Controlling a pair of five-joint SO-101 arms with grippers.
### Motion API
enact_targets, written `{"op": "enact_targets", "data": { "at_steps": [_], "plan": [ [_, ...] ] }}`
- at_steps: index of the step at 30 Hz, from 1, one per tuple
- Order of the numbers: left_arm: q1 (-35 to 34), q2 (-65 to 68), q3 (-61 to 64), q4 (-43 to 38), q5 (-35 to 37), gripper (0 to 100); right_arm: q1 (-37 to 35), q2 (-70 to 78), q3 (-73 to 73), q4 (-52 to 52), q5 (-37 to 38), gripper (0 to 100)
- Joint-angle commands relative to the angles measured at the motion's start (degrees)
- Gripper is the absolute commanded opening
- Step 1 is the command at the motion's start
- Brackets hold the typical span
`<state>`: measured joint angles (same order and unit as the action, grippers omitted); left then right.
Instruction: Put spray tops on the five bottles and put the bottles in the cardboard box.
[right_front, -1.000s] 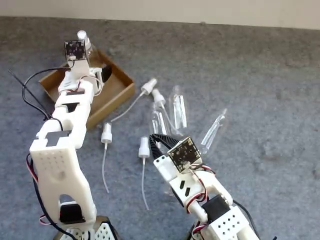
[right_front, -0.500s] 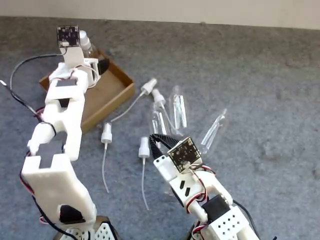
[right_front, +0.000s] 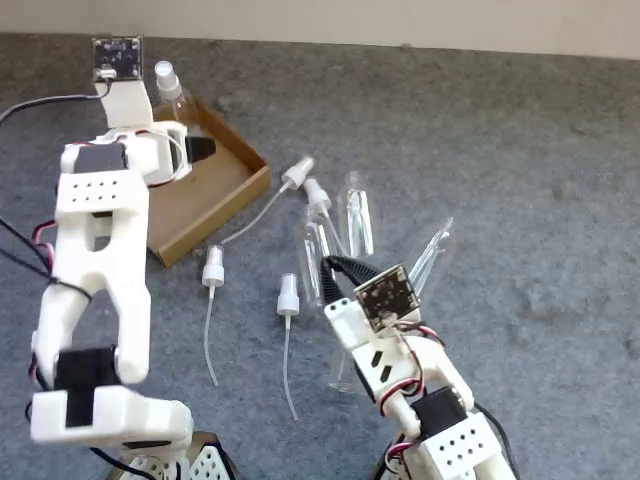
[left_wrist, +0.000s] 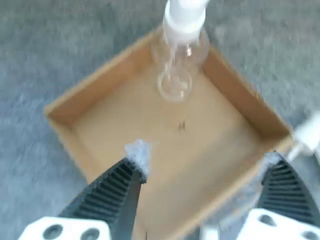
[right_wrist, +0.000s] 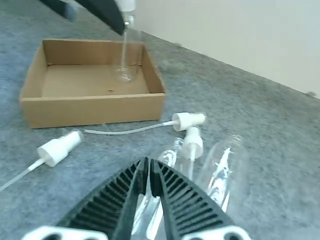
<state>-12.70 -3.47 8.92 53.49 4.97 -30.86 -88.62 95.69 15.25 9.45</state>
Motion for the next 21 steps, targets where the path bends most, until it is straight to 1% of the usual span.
{"op": "enact_targets", "data": {
  "at_steps": [1,5,10,11,14,15,18,21],
  "plan": [
    [0.48,-8.57,-0.84,11.78,-0.44,33,2.95,-0.57,8.84,-1.45,0.26,0.5],
    [4.53,-12.88,-0.75,21.10,-0.26,33,5.76,-0.66,8.75,-1.54,0.26,0.5],
    [13.85,-14.02,-0.75,29.10,0.09,33,11.03,-0.66,6.20,-1.98,0.26,0.5],
    [15.60,-13.93,-0.66,29.98,1.05,33,12.53,-0.66,5.58,-1.98,0.26,0.5],
    [19.91,-13.93,-0.75,30.42,8.44,33,16.13,-0.66,3.82,-1.98,0.26,0.5],
    [21.41,-13.93,-0.75,30.24,9.85,33,17.19,-0.66,3.65,-1.80,0.26,0.5],
    [26.24,-12.62,-0.75,30.24,10.73,33,21.67,-0.66,3.74,-1.80,0.26,0.5],
    [28.97,-8.13,-1.36,29.98,13.54,33,26.42,-0.66,4.00,-1.89,0.26,0.5]
  ]
}}
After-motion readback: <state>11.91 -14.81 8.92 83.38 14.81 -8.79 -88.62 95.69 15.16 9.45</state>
